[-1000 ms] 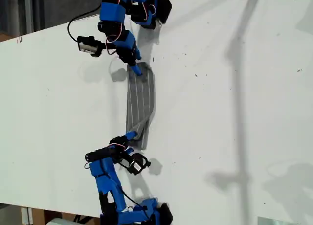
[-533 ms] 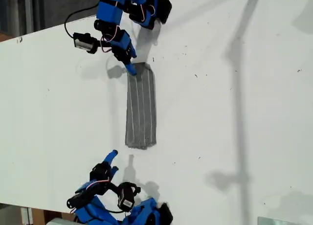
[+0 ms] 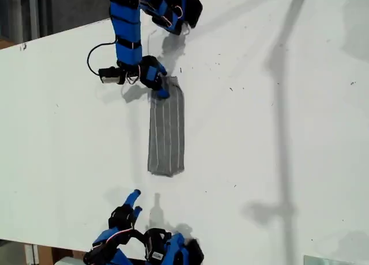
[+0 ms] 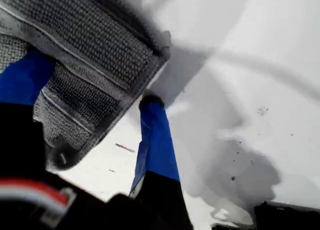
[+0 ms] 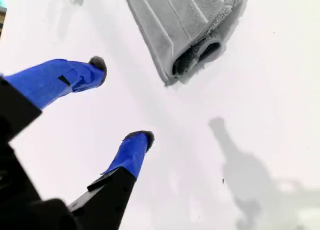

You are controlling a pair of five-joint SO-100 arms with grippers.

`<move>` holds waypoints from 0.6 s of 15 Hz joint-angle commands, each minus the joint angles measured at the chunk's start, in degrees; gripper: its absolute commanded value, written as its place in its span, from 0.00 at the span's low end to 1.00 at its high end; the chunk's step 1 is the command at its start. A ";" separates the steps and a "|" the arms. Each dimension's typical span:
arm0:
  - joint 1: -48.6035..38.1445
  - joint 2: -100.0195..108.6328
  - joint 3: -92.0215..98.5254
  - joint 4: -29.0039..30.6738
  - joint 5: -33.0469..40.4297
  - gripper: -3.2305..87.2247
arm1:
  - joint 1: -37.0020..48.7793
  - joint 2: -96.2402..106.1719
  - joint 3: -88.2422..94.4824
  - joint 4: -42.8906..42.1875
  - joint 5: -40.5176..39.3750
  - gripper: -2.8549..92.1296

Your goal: Grasp corners of a square towel and fold twice.

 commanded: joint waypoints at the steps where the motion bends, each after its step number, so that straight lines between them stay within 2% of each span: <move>1: 1.32 4.48 1.58 -0.53 -1.14 0.30 | -1.23 -0.44 -2.20 1.05 1.49 0.17; 2: 1.76 6.06 2.81 -0.70 -1.49 0.29 | -0.88 1.85 0.97 1.93 2.11 0.08; 3: 2.37 7.38 3.96 -0.88 -1.93 0.28 | -0.09 7.91 7.29 2.64 3.34 0.03; 5: 3.87 8.17 5.54 -2.11 -2.99 0.27 | 0.26 29.18 20.30 10.46 8.26 0.03; 9: 7.56 13.89 10.99 -3.60 -8.00 0.26 | -14.77 47.20 19.34 20.30 26.89 0.03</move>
